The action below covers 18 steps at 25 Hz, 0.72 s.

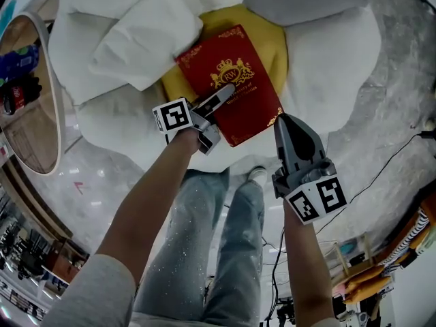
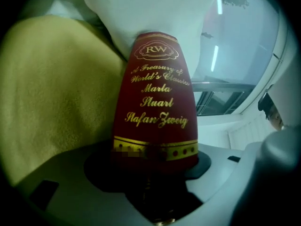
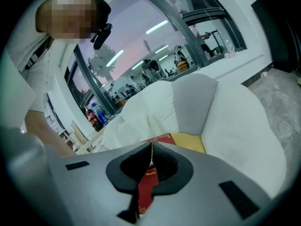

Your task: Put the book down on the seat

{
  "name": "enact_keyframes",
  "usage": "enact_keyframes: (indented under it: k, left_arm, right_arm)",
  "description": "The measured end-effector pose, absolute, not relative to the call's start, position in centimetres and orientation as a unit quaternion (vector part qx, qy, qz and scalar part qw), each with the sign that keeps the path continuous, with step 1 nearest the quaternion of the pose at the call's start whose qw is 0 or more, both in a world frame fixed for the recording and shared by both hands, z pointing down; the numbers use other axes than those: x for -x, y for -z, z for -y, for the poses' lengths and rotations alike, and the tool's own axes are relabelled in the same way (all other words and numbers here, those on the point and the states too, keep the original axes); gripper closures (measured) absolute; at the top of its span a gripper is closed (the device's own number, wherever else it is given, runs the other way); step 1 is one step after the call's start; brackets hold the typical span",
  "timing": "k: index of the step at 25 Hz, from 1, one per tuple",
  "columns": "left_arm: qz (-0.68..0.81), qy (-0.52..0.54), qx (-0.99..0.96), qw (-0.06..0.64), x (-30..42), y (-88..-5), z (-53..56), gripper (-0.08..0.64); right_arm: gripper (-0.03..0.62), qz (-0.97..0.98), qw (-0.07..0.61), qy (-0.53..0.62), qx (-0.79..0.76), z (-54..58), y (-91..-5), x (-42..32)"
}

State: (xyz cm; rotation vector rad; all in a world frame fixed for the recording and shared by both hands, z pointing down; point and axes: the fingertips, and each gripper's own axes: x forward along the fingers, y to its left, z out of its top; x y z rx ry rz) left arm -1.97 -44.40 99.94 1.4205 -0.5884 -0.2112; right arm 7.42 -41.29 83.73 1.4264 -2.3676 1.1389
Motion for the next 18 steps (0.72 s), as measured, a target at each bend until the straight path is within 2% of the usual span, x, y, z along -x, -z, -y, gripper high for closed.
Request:
enact_keyframes:
  k: [3,10,15,18]
  left_arm:
    - [0.264,0.096,-0.627,0.727,2.1,-99.8,44.3,0.276]
    - [0.301,0.033,-0.640,0.706,3.4,-100.1,44.6,0.273]
    - [0.360,0.010,-0.634,0.685,6.1,-100.1,44.2,0.216]
    - [0.369,0.017,-0.622,0.690,7.2,-99.6,44.5,0.207]
  right_arm:
    - [0.565,0.791,0.073,-0.382,-0.472,41.1,-83.7,-6.8]
    - [0.565,0.796,0.067,-0.381,-0.465,41.9,-83.0,-6.4]
    - [0.565,0.800,0.065,-0.377,-0.463,41.9,-82.6,-5.7]
    - [0.565,0.808,0.068,-0.365,-0.457,42.6,-81.9,-5.3]
